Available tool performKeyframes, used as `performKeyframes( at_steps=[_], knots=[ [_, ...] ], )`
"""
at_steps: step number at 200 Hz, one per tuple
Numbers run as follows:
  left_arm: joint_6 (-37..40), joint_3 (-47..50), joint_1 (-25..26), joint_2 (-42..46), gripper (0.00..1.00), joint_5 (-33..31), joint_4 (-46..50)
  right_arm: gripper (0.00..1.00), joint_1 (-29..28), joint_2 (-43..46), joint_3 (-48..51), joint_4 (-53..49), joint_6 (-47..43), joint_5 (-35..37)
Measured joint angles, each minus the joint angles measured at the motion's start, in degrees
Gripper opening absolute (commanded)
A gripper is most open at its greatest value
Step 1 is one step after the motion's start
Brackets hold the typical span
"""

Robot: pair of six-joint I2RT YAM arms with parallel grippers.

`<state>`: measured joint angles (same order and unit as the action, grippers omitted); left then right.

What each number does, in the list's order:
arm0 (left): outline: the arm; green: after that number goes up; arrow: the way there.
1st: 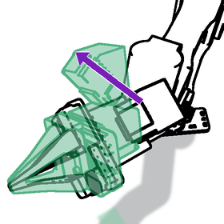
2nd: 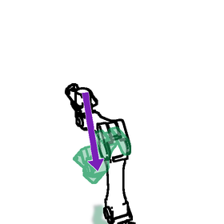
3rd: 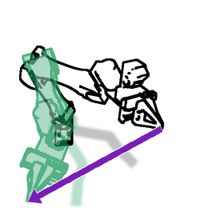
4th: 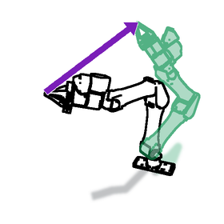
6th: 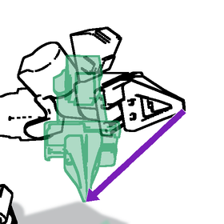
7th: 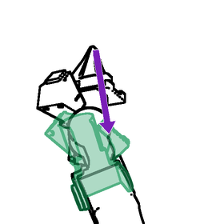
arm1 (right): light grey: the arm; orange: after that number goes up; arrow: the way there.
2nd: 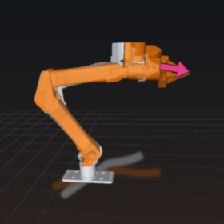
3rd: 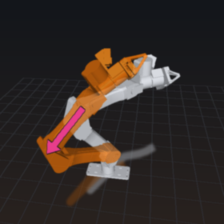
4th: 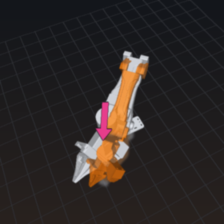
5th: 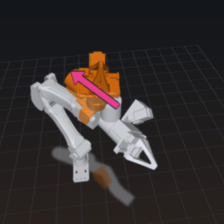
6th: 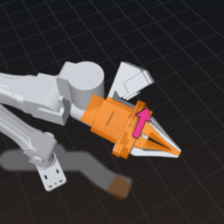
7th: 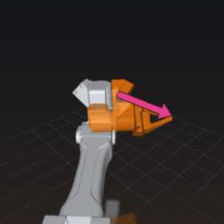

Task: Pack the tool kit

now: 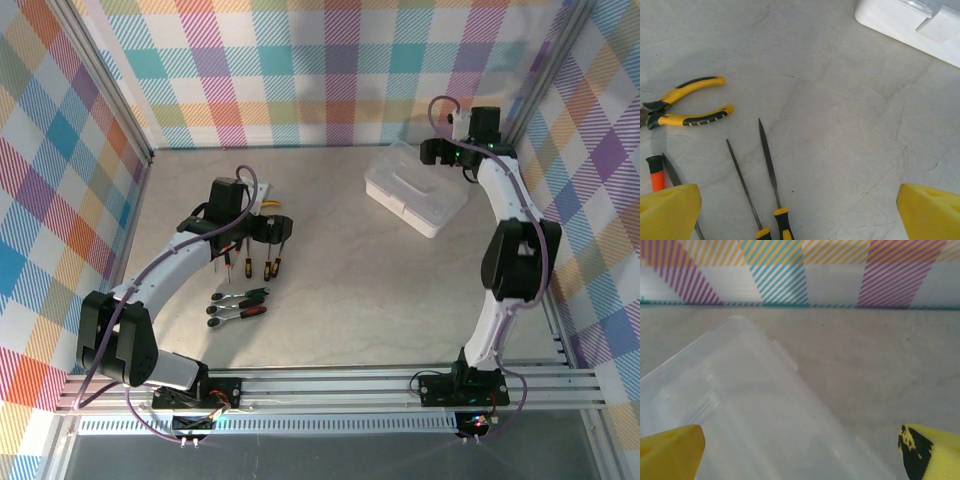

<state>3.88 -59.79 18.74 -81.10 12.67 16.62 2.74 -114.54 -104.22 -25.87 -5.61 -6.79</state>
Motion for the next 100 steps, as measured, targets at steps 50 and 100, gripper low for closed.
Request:
performKeyframes(
  at_steps=[50, 100],
  knots=[
    [0.0, 1.2, 1.4, 0.5, 1.0, 0.2, 0.0, 0.99, 1.6, -11.8, -10.5, -5.1, -3.3, -7.7],
    [0.0, 1.5, 1.5, 1.0, 1.0, 0.2, -0.1, 0.99, 1.6, -1.8, 9.6, 3.0, -2.3, -13.7]
  ],
)
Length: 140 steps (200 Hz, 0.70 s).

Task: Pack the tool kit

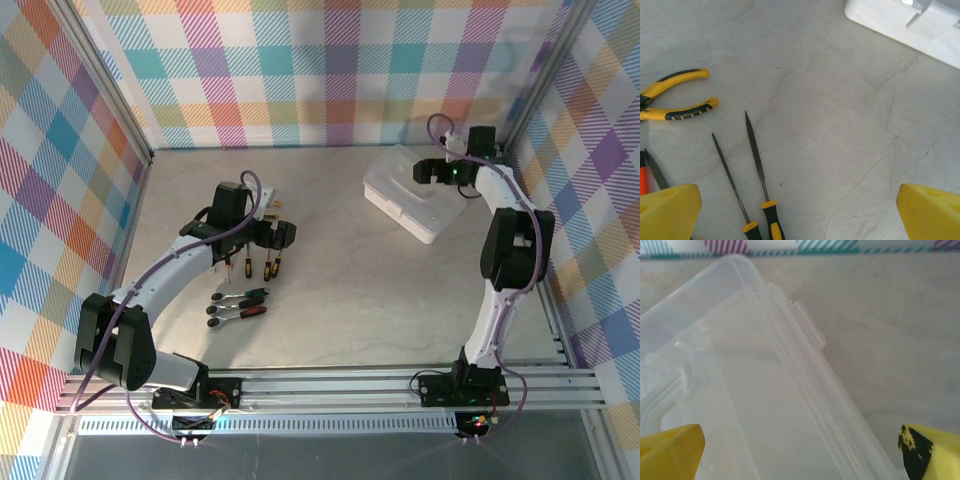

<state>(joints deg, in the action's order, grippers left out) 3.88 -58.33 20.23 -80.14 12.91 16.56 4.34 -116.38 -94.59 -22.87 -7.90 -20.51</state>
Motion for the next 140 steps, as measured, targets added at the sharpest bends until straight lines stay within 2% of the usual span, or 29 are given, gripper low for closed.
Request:
performKeyframes(
  at_steps=[47, 85, 107, 140],
  knots=[
    [-0.7, 0.0, 1.0, -2.1, 1.0, 1.1, -2.3, 0.99, -1.3, 15.3, 22.4, 4.2, 6.7, 0.3],
    [-1.4, -0.8, 4.1, -8.1, 1.0, 1.5, -3.2, 0.99, -9.6, 26.6, 34.7, 5.5, 13.1, 6.0],
    [-1.5, -2.3, 6.1, -11.2, 1.0, 1.6, -3.2, 0.99, -13.6, 30.7, 36.9, 1.9, 13.9, 8.3],
    [-1.5, -4.1, 7.7, -12.5, 1.0, 1.7, -3.2, 0.99, -13.4, 30.4, 32.0, -5.6, 11.9, 11.4]
  ],
)
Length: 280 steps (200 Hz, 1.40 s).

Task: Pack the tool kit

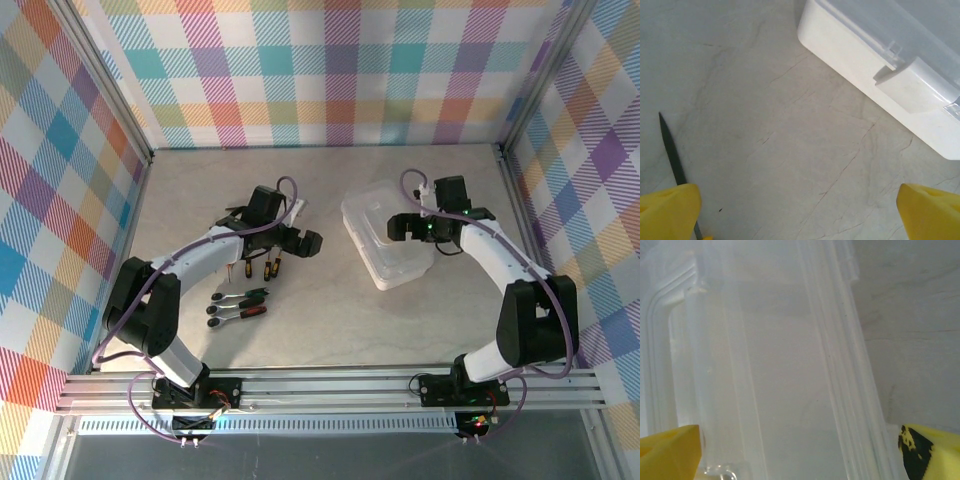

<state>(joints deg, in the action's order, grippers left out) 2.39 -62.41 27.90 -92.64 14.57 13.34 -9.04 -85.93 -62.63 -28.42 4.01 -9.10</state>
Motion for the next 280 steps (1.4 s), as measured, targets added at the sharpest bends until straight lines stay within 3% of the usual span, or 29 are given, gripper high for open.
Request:
performKeyframes(
  at_steps=[41, 141, 231, 280],
  knots=[
    [0.0, -0.5, 1.5, 0.0, 1.0, 0.0, -0.3, 0.99, 0.3, -7.7, -12.2, -3.9, -4.8, -1.6],
    [-0.7, 1.1, 2.4, 2.2, 1.0, -0.3, -0.4, 1.0, -2.6, -13.9, -15.3, -9.4, -12.1, -3.6],
    [-0.7, 1.2, 2.5, 2.2, 1.0, -0.5, -0.4, 0.45, -2.6, -13.9, -15.8, -9.5, -10.4, -4.4],
    [-0.7, 1.3, 2.5, 2.2, 1.0, -0.7, -0.4, 0.32, -1.6, -12.4, -12.5, -5.0, -7.9, -8.1]
  ],
)
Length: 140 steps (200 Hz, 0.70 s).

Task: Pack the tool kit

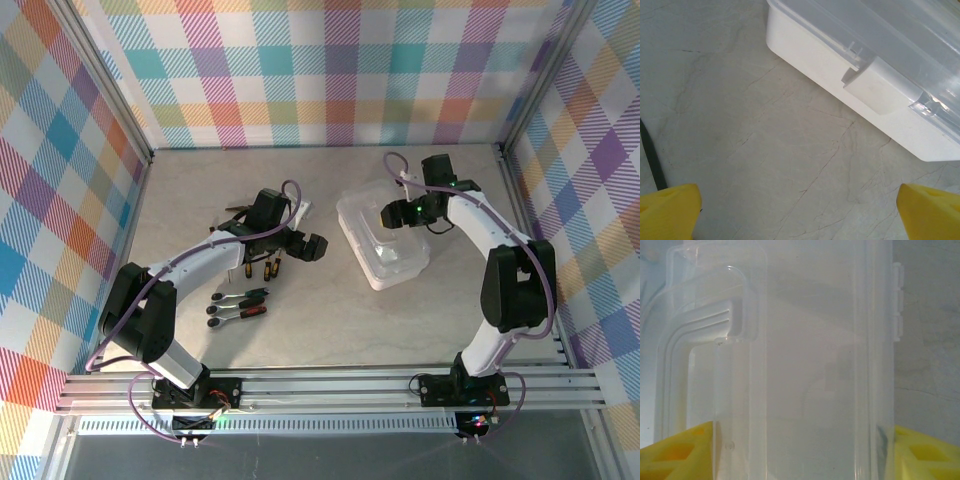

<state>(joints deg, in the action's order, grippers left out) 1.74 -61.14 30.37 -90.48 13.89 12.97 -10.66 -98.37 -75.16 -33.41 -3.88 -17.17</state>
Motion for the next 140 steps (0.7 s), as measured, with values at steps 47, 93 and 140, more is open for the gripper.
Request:
performKeyframes(
  at_steps=[47, 93, 140],
  knots=[
    [0.0, 0.0, 0.0, 0.0, 1.0, 0.0, 0.0, 0.3, 5.0, 2.2, 6.6, 6.8, 5.9, -12.2],
    [0.0, 0.4, 0.0, 0.1, 1.0, 0.0, 0.0, 0.3, 9.2, 3.2, 16.0, 18.3, 16.3, -25.9],
    [0.0, 0.5, 0.0, 0.3, 1.0, 0.0, 0.0, 0.37, 9.6, 0.7, 24.0, 34.8, 27.9, -36.3]
  ],
)
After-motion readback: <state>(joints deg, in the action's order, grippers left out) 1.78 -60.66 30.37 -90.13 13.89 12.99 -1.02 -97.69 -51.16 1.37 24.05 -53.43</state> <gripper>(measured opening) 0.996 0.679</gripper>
